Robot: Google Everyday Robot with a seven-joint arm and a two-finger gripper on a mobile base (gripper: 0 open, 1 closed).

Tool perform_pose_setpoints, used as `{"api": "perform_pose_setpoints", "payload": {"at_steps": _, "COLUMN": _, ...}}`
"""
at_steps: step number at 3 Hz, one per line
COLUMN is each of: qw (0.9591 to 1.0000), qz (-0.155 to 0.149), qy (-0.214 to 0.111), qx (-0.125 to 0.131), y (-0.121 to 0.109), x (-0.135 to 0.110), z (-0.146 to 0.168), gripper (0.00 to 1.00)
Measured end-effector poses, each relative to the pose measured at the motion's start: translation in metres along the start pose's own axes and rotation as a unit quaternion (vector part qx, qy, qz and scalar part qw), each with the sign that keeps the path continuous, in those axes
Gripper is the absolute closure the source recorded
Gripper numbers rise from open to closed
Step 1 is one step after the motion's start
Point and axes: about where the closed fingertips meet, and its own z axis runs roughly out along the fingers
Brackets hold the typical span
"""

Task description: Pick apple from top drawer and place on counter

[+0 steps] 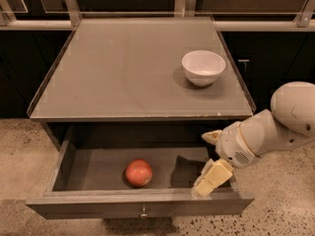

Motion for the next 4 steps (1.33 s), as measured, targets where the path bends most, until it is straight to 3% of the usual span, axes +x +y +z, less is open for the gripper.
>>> {"api": "perform_pose_setpoints", "payload": {"at_steps": 2, "qw": 0.9982, "qz": 0.002, "qy": -0.008, "qx": 0.059, "y": 0.004, "x": 0.011, "z": 0.014, "gripper": 0.00}}
{"api": "perform_pose_setpoints", "payload": {"at_steps": 3, "qw": 0.9951, "qz": -0.011, "qy": -0.023, "qx": 0.095, "y": -0.010, "x": 0.005, "z": 0.039, "gripper": 0.00}}
{"api": "perform_pose_setpoints", "payload": {"at_steps": 4, "qw": 0.9922, "qz": -0.046, "qy": -0.051, "qx": 0.104, "y": -0.042, "x": -0.036, "z": 0.086, "gripper": 0.00}}
